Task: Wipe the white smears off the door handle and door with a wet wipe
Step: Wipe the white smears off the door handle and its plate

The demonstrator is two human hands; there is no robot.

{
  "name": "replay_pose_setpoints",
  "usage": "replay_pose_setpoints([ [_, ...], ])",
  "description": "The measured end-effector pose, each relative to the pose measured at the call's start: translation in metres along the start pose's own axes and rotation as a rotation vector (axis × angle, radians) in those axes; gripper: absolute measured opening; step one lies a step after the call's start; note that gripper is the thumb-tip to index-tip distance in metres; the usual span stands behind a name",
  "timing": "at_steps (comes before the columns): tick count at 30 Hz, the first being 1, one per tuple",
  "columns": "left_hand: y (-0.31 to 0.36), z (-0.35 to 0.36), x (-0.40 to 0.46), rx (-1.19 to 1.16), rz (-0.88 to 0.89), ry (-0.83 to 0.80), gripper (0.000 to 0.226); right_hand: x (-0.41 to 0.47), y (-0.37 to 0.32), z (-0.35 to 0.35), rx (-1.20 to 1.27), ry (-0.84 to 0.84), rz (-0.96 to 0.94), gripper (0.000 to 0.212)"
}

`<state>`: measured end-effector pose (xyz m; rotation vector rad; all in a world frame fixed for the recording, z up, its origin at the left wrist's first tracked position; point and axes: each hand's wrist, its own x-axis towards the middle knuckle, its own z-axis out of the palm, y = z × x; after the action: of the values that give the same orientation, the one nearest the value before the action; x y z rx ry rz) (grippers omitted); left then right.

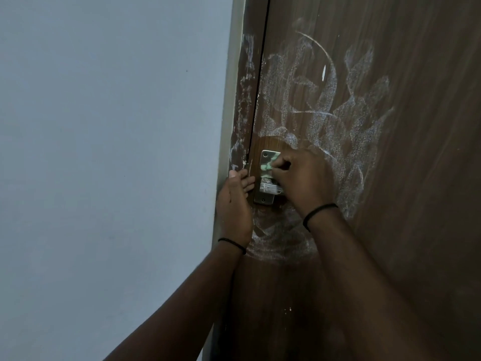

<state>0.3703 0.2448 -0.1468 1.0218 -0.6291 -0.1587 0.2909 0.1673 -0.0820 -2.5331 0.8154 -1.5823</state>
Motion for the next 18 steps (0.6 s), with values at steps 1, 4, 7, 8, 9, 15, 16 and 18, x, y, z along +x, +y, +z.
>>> replay_pose_setpoints([
  [1,0.000,0.000,0.000,0.007,0.000,-0.005,0.051,0.001,0.001,-0.001,-0.003,0.044,-0.004,0.010],
  [4,0.001,0.003,0.002,0.010,0.001,0.011,0.050,0.004,-0.007,0.000,-0.065,0.092,-0.044,0.010],
  [7,0.001,0.004,0.004,0.004,0.001,0.022,0.050,0.004,-0.011,0.001,-0.130,-0.034,-0.106,0.010],
  [8,0.001,0.003,0.004,0.004,-0.001,0.017,0.051,0.004,-0.008,-0.001,-0.119,-0.076,-0.099,0.009],
  [9,0.001,0.003,0.004,0.004,-0.005,0.009,0.051,0.005,-0.004,-0.003,-0.093,-0.105,-0.073,0.007],
  [15,-0.003,0.003,0.006,0.004,-0.016,0.015,0.051,0.009,-0.012,0.000,-0.081,0.010,-0.076,0.008],
  [16,-0.003,0.003,0.006,0.006,-0.013,0.015,0.052,0.006,-0.014,0.002,-0.080,-0.024,-0.097,0.008],
  [18,-0.002,0.002,0.006,0.000,-0.015,0.006,0.051,0.003,-0.011,0.003,-0.084,-0.094,-0.113,0.009],
])
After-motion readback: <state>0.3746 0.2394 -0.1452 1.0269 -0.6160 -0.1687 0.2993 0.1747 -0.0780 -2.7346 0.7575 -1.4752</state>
